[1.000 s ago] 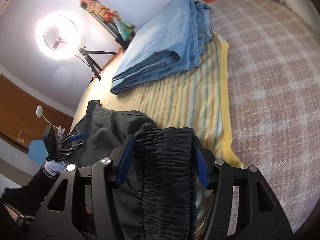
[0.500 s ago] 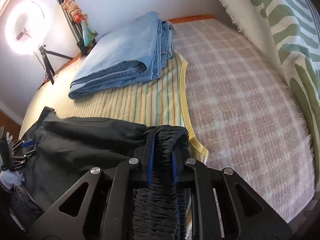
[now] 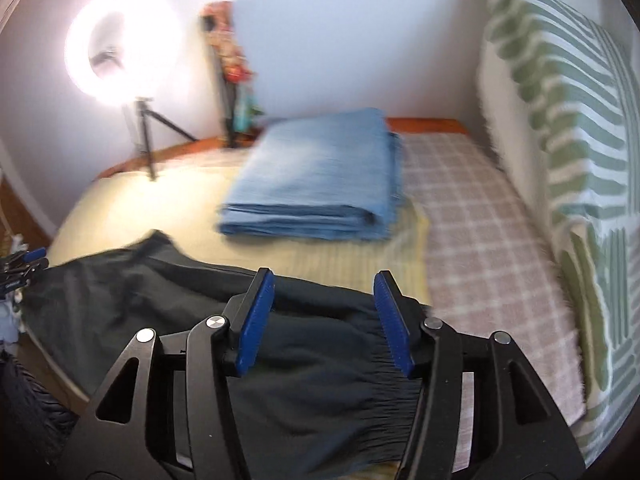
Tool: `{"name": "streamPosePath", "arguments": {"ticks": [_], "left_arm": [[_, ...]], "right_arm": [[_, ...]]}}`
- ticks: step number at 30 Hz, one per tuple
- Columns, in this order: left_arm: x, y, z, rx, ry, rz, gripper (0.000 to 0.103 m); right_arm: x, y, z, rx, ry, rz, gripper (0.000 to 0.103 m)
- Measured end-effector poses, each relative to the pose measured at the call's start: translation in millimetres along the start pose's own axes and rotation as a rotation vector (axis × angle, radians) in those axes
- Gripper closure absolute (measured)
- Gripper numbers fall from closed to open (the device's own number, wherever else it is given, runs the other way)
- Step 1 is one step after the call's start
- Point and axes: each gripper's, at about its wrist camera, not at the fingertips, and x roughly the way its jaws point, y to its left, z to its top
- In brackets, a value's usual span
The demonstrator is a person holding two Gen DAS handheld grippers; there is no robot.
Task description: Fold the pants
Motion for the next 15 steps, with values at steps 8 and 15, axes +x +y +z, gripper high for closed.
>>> {"name": "streamPosePath", "arguments": {"ticks": [8,15], "left_arm": [[-84,122,-48,-0.213,-0.022,0.195,0.051],[-121,209,-112,-0.446,-0.025,0.233,0.051]], "right_arm": [[26,116,15,-0.109,0.008,0.196,0.048],[77,236,-16,-0.178,0.126,0.415,0.071]]}}
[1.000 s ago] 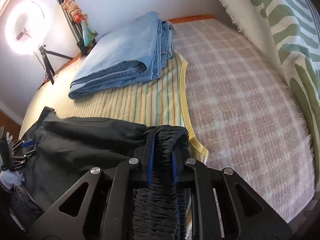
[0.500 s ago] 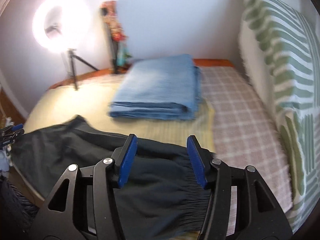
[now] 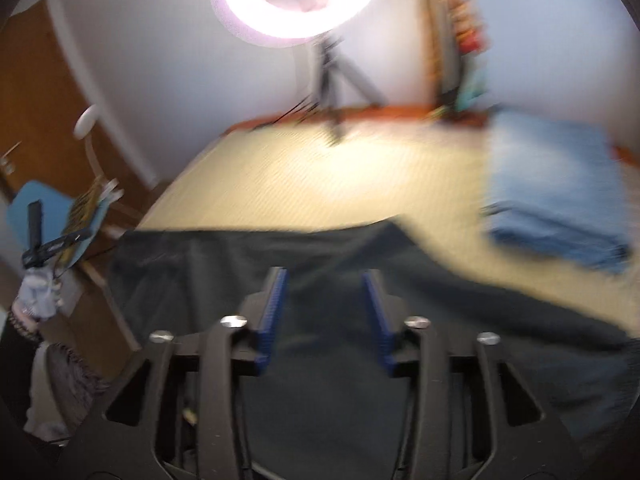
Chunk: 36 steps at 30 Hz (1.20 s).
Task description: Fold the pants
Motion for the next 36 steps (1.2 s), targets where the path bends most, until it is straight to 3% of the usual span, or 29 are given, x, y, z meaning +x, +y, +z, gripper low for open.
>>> {"name": "streamPosePath", "arguments": {"ticks": [2,5,8,14,21,25,27,29,36], "left_arm": [[5,19,-6,-0.056,0.016,0.001,0.051],[15,47,-16,-0.130,0.048,-0.019,0.051],[29,77,-31,-0.281,0.066,-0.093,0.051],[47,102,-63,-0.453,0.110,-0.162,0.051],[60,113,-76,-0.579,0.122,-0.144,0.050],[59,99,-73,-0.479,0.093,-0.088,0.047],[60,90,-72,-0.405,0.074,-0.031,0.050],[62,81,-70,-0.331,0.066,0.045,0.060],[60,95,-76,-0.374,0.044,0.005,0.062]], "right_arm": [[30,22,-12,-0.003,0.050,0.051,0.072],[66,55,-29,-0.089,0.154,0.031,0.072],[91,78,-47,-0.133,0.212,0.032,0.072],[102,88,-59,-0.143,0.228,0.041,0.072],[104,87,-48,-0.114,0.228,0.070,0.072],[110,92,-46,-0.125,0.236,0.070,0.072],[113,94,-44,-0.125,0.238,0.073,0.072],[116,96,-43,-0.126,0.239,0.071,0.072],[114,96,-39,-0.129,0.229,0.071,0.072]]}}
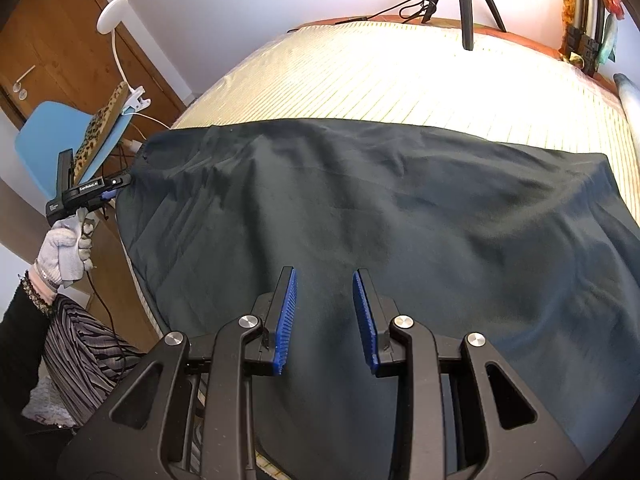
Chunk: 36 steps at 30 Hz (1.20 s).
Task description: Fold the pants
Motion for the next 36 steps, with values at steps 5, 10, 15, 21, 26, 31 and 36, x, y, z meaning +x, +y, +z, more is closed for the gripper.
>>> {"name": "streamPosePath", "arguments": {"ticks": [5,10,15,21,26,31,36], "left_arm": [[-4,-16,0,0.063,-0.037,0.038,0.078],[1,-28,-2,0.105,-0.053,0.066,0.079],[3,-21,-2,0.035,-0.008,0.040,0.056],[2,8,2,-0.201,-0.024,-0.119,0.046],[1,9,6,-0.232,-0.026,-0.213,0.063],[8,-1,4,-0.205,-0.003,-0.165,0.059],[6,-1,8,-0.208,-0.020,-0.155,0.062]], "right_arm": [[1,-3,0,0.018,-0.001,-0.009,0.072],[0,-5,0,0.027,-0.007,-0.004,0.072],[-4,-5,-1,0.017,-0.017,-0.014,0.072],[-2,-5,0,0.019,-0.010,-0.023,0.072],[-2,-1,-1,-0.002,-0.008,-0.040,0.072],[-1,-5,-2,0.013,0.002,-0.049,0.072],[-2,-8,-5,0.018,0.005,-0.047,0.072]]}}
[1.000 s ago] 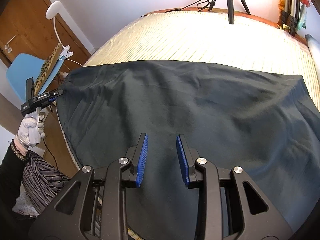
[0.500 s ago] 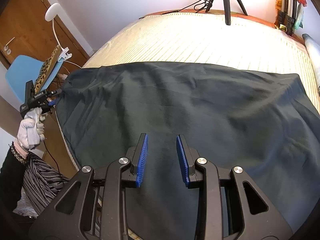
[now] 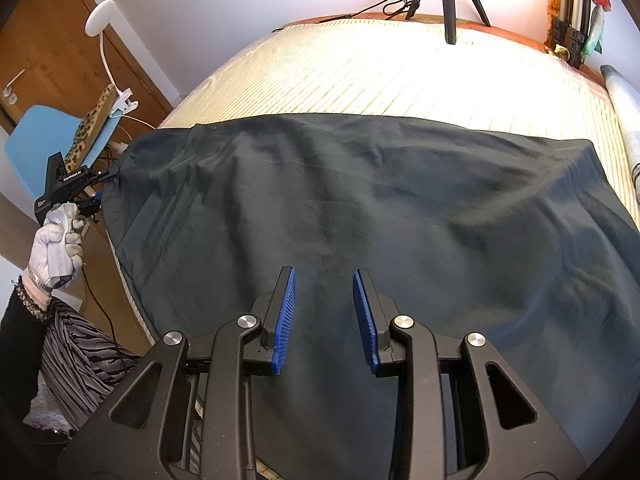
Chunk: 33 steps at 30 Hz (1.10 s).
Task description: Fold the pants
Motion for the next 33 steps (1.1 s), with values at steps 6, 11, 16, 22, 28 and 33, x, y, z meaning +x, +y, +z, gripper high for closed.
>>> {"name": "streamPosePath", "arguments": {"ticks": [6,11,16,22,28,33], "left_arm": [[-12,-33,-3,0.188,-0.083,0.042,0.085],[-11,-60,-18,0.295,-0.089,0.020,0.087],[-1,-100,-47,0.492,-0.067,0.026,0.087],[16,-125,-77,0.623,-0.013,0.016,0.087],[17,-186,-142,0.930,0.037,-0.059,0.087],[18,-221,-207,1.174,0.097,-0.128,0.087]], "right_arm": [[0,0,-1,-0.003,0.000,0.000,0.072],[3,0,-1,0.000,0.012,-0.004,0.072],[7,3,1,-0.003,0.012,-0.005,0.072],[9,7,6,-0.009,0.009,0.000,0.072],[6,8,10,0.018,-0.005,0.061,0.072],[-3,21,22,0.090,-0.040,0.282,0.038]]}}
